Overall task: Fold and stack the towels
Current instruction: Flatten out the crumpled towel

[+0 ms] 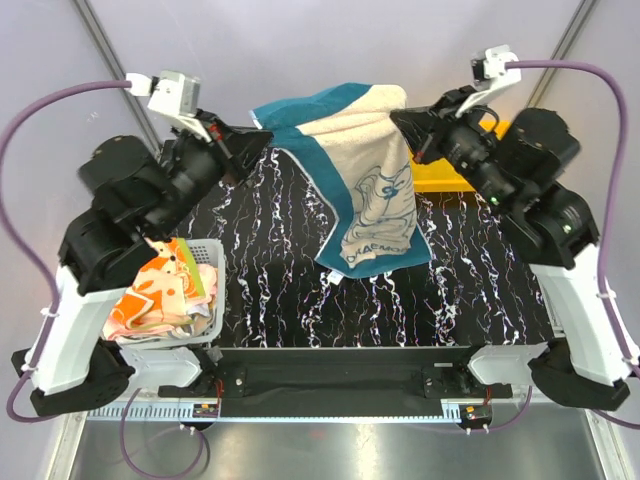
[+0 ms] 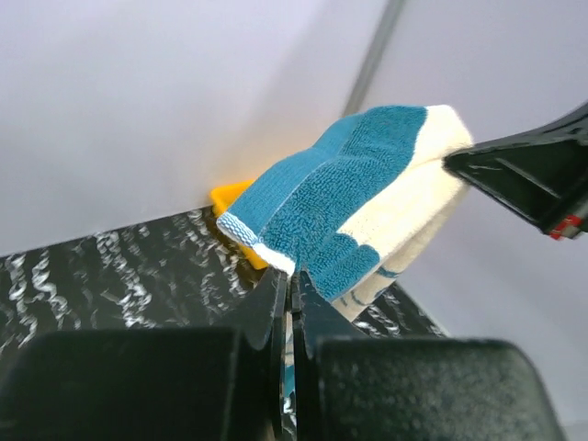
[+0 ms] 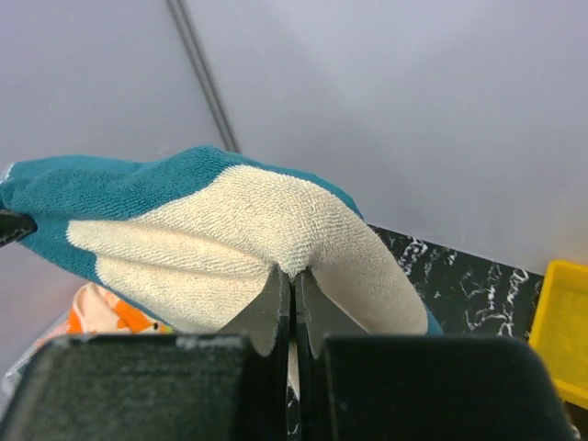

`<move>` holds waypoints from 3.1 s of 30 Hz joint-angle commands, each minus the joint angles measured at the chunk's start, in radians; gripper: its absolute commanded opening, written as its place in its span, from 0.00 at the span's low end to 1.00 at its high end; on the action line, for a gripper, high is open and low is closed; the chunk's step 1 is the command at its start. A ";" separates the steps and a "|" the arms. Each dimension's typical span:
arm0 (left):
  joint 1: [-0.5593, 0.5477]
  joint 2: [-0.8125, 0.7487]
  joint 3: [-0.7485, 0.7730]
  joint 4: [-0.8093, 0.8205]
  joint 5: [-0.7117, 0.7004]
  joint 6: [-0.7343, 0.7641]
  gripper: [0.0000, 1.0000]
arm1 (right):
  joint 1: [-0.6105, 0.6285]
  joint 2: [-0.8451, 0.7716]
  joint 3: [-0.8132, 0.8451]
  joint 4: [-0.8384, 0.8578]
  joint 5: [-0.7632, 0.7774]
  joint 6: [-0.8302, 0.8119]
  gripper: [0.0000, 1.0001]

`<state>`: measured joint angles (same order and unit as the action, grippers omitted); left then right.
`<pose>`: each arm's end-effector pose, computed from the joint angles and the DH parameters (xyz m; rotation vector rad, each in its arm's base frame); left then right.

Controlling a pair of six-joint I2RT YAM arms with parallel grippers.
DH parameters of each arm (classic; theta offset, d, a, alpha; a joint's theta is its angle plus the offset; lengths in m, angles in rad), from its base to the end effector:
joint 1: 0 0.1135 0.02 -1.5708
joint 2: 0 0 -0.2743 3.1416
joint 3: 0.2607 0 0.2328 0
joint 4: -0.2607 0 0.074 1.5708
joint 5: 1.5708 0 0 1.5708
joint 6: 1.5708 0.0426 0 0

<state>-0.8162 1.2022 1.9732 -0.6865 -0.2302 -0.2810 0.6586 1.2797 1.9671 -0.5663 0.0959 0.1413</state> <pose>0.1138 -0.1068 0.5789 0.2172 1.5146 -0.7118 0.1548 0.1146 0.5794 -0.2999 1.4460 0.5831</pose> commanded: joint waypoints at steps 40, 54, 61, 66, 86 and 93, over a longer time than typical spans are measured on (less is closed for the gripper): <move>0.646 0.896 0.177 0.010 0.249 -0.304 0.00 | -0.223 1.078 0.328 0.215 -0.058 0.262 0.33; 0.402 0.467 -0.480 0.050 -0.077 -0.483 0.92 | -0.234 0.496 -0.314 0.077 0.149 0.343 0.77; 0.163 0.172 -0.985 0.081 -0.116 -0.725 0.89 | -0.244 0.140 -0.850 -0.001 0.185 0.449 0.78; -0.029 0.089 -1.149 0.033 -0.103 -0.882 0.85 | -0.258 0.006 -1.019 -0.107 0.249 0.509 0.75; -0.310 0.166 -1.277 0.156 -0.017 -1.028 0.87 | -0.281 -0.046 -1.294 -0.218 0.180 0.787 0.67; -0.316 0.221 -1.286 0.228 0.006 -1.021 0.74 | -0.281 -0.043 -1.324 -0.205 0.134 0.827 0.56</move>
<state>-1.1263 1.3876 0.7002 -0.5117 -0.2428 -1.2922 0.3832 1.2320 0.6441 -0.7826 0.2436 0.9192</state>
